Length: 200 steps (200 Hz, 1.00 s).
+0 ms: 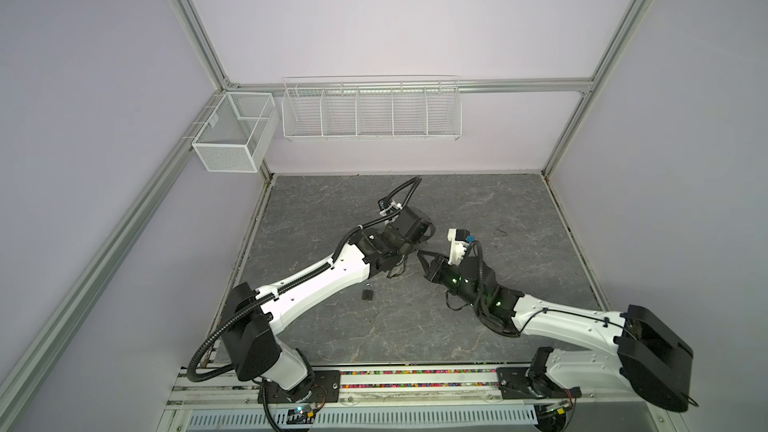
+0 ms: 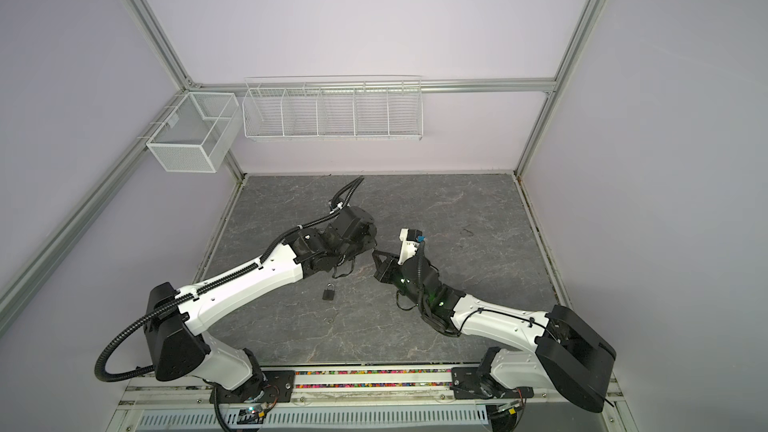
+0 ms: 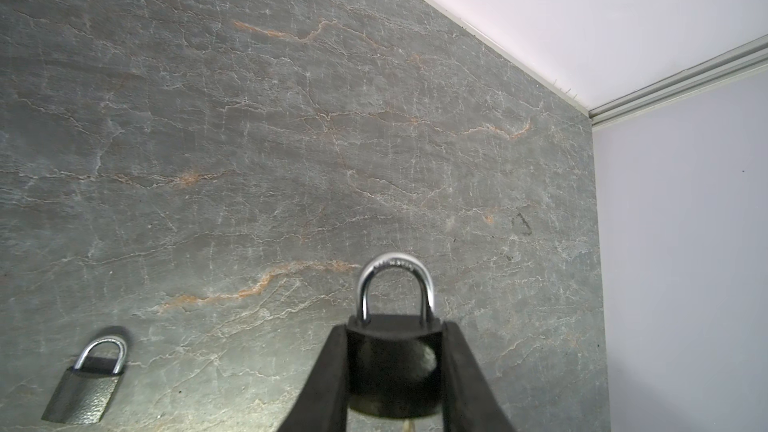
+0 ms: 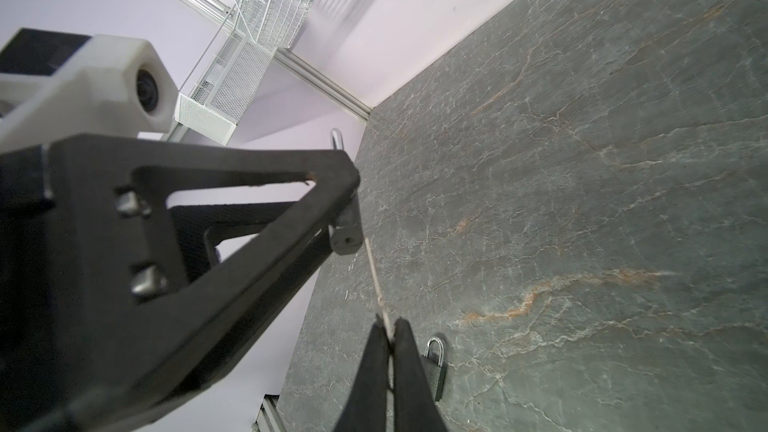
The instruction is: Unlock with the key
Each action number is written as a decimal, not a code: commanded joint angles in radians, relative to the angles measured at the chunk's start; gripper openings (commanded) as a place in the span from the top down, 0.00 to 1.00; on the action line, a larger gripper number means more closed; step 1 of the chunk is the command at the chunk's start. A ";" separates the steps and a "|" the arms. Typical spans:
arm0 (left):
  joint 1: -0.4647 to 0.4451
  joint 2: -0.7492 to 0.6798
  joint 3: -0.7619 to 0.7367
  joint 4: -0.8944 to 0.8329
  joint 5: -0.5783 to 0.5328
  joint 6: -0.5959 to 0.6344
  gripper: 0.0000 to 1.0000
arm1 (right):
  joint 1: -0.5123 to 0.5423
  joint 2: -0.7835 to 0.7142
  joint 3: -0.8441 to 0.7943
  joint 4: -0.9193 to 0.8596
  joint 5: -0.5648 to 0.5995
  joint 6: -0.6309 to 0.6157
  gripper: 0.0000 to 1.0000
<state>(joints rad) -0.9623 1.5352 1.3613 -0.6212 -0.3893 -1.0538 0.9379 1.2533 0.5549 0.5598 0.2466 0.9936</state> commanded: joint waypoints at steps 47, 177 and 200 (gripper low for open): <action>0.003 -0.013 0.042 -0.013 -0.012 0.011 1.00 | 0.012 0.020 0.028 0.037 -0.011 -0.025 0.94; 0.004 0.011 0.050 -0.044 -0.017 0.036 1.00 | -0.004 0.022 0.030 0.030 -0.009 0.003 0.94; 0.005 0.010 0.044 -0.043 -0.018 0.038 1.00 | -0.014 0.028 0.035 0.044 -0.029 0.006 0.94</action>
<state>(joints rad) -0.9604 1.5394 1.3659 -0.6361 -0.3954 -1.0237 0.9394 1.2697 0.5694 0.5625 0.2310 0.9726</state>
